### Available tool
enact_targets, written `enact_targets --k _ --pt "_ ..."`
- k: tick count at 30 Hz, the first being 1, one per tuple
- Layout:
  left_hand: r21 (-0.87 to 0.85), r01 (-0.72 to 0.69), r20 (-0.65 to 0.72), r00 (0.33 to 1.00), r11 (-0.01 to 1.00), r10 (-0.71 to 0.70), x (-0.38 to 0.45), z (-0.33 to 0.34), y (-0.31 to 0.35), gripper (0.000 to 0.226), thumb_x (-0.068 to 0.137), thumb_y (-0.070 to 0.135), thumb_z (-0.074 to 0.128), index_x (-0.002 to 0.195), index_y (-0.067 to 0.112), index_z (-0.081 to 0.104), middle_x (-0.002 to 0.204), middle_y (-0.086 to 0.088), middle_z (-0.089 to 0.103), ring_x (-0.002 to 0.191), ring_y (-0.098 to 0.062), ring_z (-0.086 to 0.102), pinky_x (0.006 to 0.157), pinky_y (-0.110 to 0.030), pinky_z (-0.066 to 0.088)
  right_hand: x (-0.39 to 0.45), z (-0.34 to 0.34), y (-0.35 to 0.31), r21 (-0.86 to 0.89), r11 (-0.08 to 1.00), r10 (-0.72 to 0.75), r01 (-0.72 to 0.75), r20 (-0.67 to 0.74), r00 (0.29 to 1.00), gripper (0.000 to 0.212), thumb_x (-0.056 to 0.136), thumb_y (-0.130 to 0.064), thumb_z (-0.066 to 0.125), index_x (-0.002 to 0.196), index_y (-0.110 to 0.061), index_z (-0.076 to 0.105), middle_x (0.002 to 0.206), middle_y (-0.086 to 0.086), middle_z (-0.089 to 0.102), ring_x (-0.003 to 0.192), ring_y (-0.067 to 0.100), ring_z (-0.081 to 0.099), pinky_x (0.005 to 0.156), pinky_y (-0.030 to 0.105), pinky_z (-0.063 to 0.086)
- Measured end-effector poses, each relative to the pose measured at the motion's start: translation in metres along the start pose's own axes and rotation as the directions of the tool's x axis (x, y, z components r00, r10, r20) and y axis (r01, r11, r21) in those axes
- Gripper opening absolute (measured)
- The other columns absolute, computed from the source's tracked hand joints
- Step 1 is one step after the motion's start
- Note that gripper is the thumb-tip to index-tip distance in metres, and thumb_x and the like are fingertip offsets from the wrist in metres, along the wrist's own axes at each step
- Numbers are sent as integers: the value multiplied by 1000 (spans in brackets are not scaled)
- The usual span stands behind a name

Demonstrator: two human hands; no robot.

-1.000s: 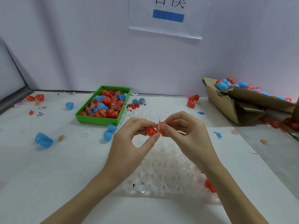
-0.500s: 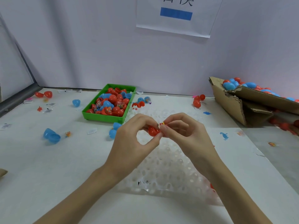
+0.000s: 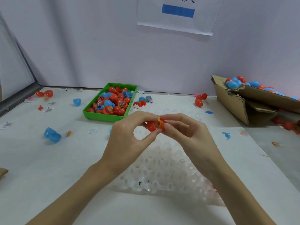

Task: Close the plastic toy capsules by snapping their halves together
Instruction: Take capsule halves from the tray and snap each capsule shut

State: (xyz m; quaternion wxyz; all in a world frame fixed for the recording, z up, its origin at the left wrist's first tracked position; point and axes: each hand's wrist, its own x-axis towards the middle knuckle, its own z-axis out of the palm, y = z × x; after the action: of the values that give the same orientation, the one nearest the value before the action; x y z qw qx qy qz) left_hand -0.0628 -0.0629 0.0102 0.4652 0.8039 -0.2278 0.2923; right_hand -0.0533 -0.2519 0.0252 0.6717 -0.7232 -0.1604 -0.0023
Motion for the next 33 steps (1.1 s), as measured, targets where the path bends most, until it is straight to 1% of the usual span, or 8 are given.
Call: enact_targets --k 2,4,9,14,20,23,28,33 --pt "-110 86 0 996 990 -86 0 1 1 40 86 15 84 124 18 70 107 11 75 105 -13 72 91 -22 57 0 0 0 10 1000 -10 10 -28 1000 20 93 -20 72 113 -19 76 103 -1 79 102 17 75 92 24 58" --pt "-147 93 25 996 985 -91 0 1 3 47 87 17 84 130 21 66 109 12 75 108 -13 71 93 -21 57 -1 2 0 68 998 -4 8 -50 999 17 94 -16 72 111 -13 75 100 5 78 97 23 76 88 32 62" --pt "61 -121 54 992 991 118 1 -2 1 24 87 16 83 110 11 76 112 4 75 104 -11 70 89 -23 58 -1 4 4 85 996 18 -11 -73 997 12 95 -9 72 105 -14 73 98 7 77 90 26 77 84 34 63" --pt "207 -213 71 977 955 202 1 -3 0 17 89 12 83 101 3 75 107 -3 71 97 -13 67 84 -27 57 -2 7 5 127 991 44 -34 -74 996 21 94 -19 74 114 -20 72 105 5 77 96 26 77 94 40 60" --pt "343 -406 192 913 847 359 6 -9 0 8 99 9 69 99 0 70 103 -6 65 86 -21 64 78 -37 57 -3 8 6 241 970 56 -42 -52 997 23 95 -17 72 116 -7 73 109 11 76 102 28 75 96 40 59" --pt "303 -384 242 916 872 319 7 -11 -2 8 101 9 66 102 1 67 105 -6 62 90 -21 61 82 -36 55 -3 8 6 217 975 48 -38 -45 998 23 93 -19 74 114 -9 73 109 9 76 101 26 76 95 36 59" --pt "250 -278 239 946 928 219 8 -13 -4 22 96 23 69 111 7 68 116 -3 57 98 -10 58 89 -24 54 -2 8 5 161 986 54 -44 -58 997 23 89 -23 77 111 -18 76 109 3 77 105 23 74 96 35 59" --pt "162 -266 211 950 950 230 10 -13 -6 17 94 10 75 109 6 70 111 0 65 98 -13 63 86 -30 55 -2 9 5 191 981 50 -43 -29 998 25 87 -23 79 112 -18 76 108 6 77 104 25 75 96 31 58"
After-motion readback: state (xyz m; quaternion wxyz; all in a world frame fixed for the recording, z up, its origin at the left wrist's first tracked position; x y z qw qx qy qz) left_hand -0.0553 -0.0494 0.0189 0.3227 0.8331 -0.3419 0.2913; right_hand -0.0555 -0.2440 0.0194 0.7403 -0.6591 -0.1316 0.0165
